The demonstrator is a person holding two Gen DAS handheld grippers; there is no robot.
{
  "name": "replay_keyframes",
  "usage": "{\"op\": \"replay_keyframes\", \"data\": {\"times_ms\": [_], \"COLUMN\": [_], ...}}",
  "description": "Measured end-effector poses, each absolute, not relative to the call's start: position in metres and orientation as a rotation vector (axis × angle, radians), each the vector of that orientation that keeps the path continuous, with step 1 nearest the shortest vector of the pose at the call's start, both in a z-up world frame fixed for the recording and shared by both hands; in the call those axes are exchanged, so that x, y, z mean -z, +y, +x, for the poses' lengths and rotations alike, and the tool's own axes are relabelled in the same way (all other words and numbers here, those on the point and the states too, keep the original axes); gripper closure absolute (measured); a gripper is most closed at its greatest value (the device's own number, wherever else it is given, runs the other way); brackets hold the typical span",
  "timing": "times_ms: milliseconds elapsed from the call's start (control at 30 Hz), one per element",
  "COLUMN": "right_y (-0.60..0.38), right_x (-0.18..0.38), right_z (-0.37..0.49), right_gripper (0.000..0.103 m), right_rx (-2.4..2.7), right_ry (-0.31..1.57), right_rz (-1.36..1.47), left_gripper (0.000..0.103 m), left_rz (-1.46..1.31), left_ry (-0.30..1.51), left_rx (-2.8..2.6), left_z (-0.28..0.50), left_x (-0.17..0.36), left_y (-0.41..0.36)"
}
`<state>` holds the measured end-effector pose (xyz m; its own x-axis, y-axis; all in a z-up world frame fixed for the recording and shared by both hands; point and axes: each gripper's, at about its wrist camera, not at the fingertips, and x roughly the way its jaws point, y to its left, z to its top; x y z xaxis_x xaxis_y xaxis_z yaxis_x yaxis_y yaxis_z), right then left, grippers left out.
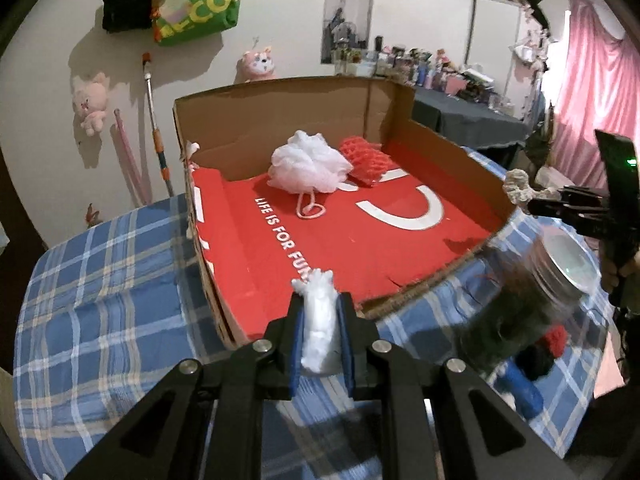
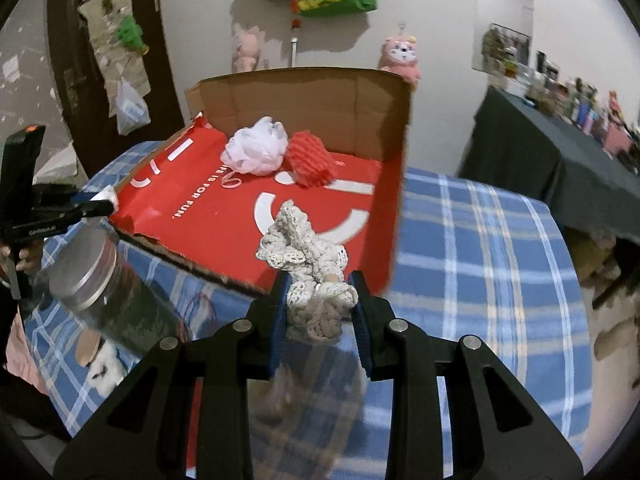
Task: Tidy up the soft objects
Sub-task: 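Carry both held items into the box and open both tools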
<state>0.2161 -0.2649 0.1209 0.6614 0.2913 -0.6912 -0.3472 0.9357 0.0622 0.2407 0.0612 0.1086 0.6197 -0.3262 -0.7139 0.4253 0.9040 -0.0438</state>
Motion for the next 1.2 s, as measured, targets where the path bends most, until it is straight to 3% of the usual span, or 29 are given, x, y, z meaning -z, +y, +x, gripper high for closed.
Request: {"op": "replay_keyframes", "data": {"times_ms": [400, 800, 1000, 1133, 1200], "right_y": [-0.199, -0.171, -0.175, -0.177, -0.177], "right_x": [-0.119, -0.076, -0.066, -0.064, -0.063], "right_z": [0.312, 0.385, 0.395, 0.400, 0.400], "right_gripper": [0.075, 0.075, 0.075, 0.074, 0.074], "right_rx": [-0.320, -0.194, -0.159, -0.145, -0.148], "right_ry": [0.891, 1.079, 1.095, 1.096, 1.095], "right_rz": [-0.251, -0.380, -0.402, -0.422, -0.429], "left_gripper": [0.085, 0.085, 0.080, 0.065, 0.061], "left_rz": [0.212, 0.264, 0.261, 0.272, 0.280], "left_ry": [0.902, 1.059, 1.079, 1.074, 1.061], "left_rx": [0.327, 0.168, 0.148, 0.143, 0.143], "left_z": [0.315, 0.380, 0.387, 0.384, 0.382], "left_x": [-0.113, -0.071, -0.059, -0.058, -0.059], "left_y": [0.025, 0.017, 0.021, 0.021, 0.022]}}
